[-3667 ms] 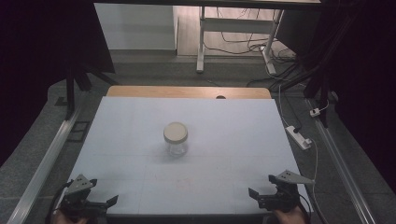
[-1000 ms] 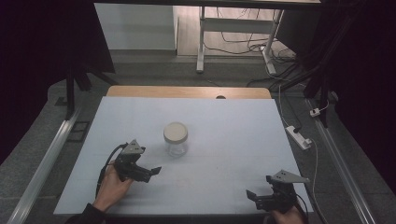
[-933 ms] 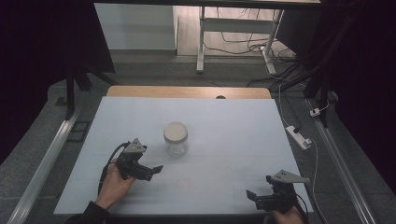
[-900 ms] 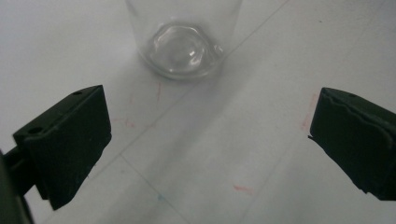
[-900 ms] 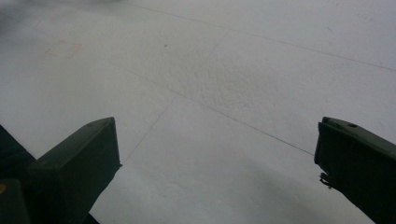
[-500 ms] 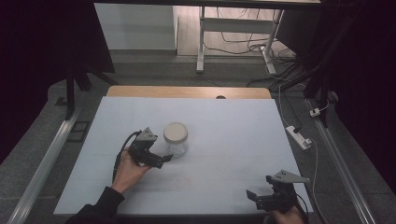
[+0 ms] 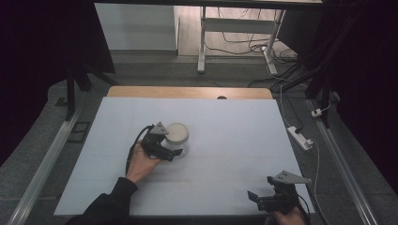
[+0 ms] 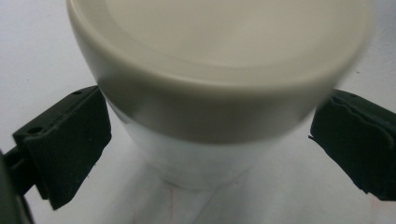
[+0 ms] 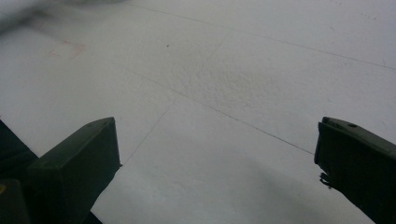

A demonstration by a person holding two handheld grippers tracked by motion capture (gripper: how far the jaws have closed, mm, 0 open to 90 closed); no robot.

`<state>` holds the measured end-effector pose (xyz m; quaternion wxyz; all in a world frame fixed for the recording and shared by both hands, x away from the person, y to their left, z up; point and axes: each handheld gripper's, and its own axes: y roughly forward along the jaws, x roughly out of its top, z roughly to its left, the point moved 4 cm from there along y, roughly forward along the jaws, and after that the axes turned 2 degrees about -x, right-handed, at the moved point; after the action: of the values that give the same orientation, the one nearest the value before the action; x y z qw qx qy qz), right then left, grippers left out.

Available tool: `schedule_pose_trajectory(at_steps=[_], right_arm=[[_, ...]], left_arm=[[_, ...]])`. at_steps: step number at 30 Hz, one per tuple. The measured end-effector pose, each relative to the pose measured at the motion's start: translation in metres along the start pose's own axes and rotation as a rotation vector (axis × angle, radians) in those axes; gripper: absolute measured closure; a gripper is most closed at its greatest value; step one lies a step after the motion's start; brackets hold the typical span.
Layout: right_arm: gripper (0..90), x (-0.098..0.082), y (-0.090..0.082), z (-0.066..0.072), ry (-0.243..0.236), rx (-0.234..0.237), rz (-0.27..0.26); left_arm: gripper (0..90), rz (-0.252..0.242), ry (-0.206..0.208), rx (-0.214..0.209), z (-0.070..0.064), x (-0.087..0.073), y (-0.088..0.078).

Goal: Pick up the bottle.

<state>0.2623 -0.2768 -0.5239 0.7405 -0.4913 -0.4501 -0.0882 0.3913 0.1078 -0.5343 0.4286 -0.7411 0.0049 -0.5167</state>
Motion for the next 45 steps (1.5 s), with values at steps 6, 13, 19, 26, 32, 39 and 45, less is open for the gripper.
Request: schedule_pose_trajectory(at_steps=[6, 13, 19, 26, 32, 39, 45], right_arm=[[0.3, 0.0, 0.0, 0.0, -0.004, 0.0, 0.004], [0.3, 0.0, 0.001, 0.0, -0.003, 0.003, 0.006], [0.3, 0.0, 0.001, 0.001, -0.01, 0.004, 0.01], [0.4, 0.0, 0.001, 0.001, -0.012, 0.004, 0.011], [0.4, 0.0, 0.001, 0.001, -0.016, 0.003, 0.009], [0.4, 0.0, 0.001, 0.001, -0.018, 0.005, 0.007], [0.4, 0.0, 0.0, 0.002, -0.019, 0.006, 0.006]], left_arm=[[0.0, -0.005, 0.01, 0.014, 0.003, 0.002, 0.009], [0.8, 0.01, 0.036, 0.041, 0.001, 0.004, 0.014], [6.3, 0.008, 0.044, 0.045, -0.001, 0.005, 0.014], [6.8, -0.005, 0.03, 0.045, -0.001, 0.005, 0.014], [7.2, -0.001, 0.022, 0.049, -0.002, 0.005, 0.013], [7.3, 0.012, 0.069, 0.066, -0.007, 0.006, 0.011], [7.3, 0.021, 0.079, 0.043, -0.013, 0.006, 0.01]])
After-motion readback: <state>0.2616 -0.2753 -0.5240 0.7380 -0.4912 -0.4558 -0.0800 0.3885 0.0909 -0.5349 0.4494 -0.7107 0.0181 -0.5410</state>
